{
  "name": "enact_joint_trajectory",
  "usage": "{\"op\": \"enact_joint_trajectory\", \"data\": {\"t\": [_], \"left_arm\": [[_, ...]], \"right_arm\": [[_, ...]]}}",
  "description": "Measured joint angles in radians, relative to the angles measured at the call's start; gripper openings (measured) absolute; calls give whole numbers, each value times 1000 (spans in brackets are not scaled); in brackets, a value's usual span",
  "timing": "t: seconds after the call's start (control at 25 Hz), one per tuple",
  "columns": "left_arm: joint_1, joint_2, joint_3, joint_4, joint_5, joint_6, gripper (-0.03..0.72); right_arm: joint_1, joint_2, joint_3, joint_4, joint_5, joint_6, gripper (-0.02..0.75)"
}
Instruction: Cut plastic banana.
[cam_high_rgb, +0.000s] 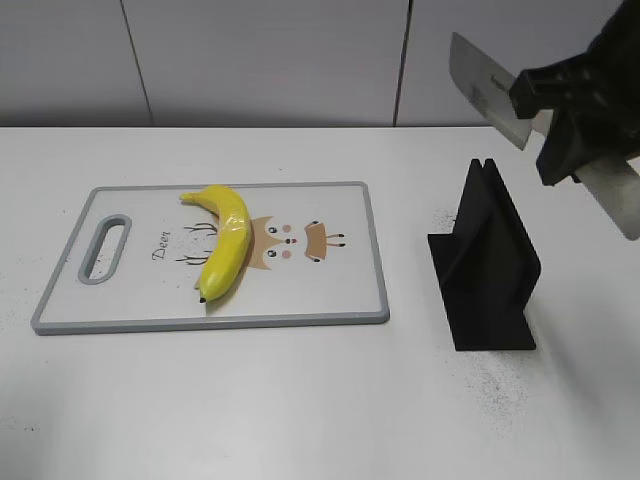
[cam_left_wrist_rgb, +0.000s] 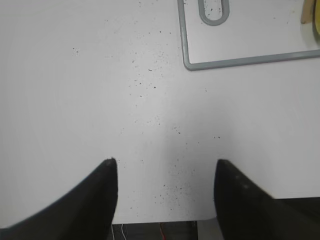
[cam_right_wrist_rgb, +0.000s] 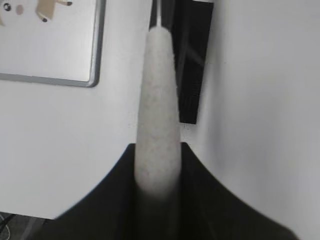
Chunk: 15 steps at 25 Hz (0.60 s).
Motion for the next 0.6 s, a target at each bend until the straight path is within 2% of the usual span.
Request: {"op": "enact_joint_trajectory", "data": {"t": [0.16,0.6], "left_arm": [[0,-149,89,2,-9,0,568],[0,-531,336,3,-46,0,555]], "right_arm": [[0,-41,55,-39,-16,58,156],[0,-41,130,-34,-91,90,156]]}}
